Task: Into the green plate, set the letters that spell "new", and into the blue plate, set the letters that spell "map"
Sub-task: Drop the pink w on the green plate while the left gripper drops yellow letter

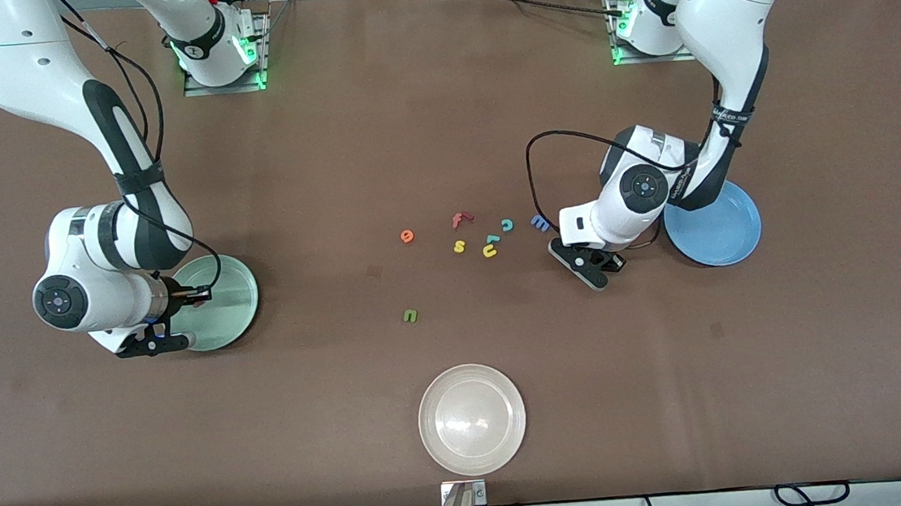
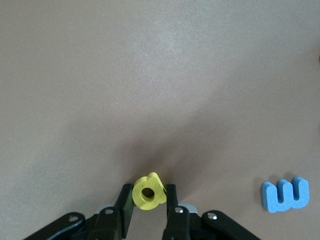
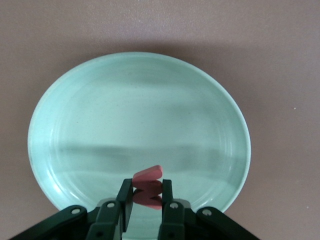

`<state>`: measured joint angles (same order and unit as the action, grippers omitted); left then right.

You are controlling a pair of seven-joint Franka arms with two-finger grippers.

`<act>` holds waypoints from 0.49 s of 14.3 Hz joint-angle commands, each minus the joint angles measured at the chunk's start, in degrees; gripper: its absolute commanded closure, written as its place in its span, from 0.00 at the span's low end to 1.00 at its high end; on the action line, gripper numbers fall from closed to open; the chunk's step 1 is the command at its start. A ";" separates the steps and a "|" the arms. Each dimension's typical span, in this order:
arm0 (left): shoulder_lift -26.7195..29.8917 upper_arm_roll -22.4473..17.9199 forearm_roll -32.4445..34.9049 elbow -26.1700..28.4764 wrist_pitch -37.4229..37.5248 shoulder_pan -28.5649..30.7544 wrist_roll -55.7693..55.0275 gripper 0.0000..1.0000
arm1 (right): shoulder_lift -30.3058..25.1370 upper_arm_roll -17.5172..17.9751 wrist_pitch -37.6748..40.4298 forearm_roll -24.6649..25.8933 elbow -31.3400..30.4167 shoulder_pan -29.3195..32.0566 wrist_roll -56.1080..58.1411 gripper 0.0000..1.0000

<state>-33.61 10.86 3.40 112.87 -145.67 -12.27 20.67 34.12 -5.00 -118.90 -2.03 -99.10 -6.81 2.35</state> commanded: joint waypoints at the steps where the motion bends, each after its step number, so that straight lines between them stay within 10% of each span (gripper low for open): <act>1: 2.14 0.65 -0.06 0.77 0.65 4.25 2.44 0.83 | 0.16 0.70 0.07 0.10 -0.22 0.22 0.02 0.90; 5: 5.83 0.57 0.12 -3.43 17.04 9.97 8.50 0.82 | 1.47 1.05 -0.37 -0.26 -0.22 -0.40 -0.07 0.76; 7: 6.80 0.04 0.99 -5.55 24.35 13.04 11.49 0.82 | 1.48 1.14 0.15 -0.43 0.13 -0.75 -0.59 0.00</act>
<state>-28.66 10.67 3.44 108.80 -127.59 -1.88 29.00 35.79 -4.25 -118.97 -2.05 -99.12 -7.30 2.27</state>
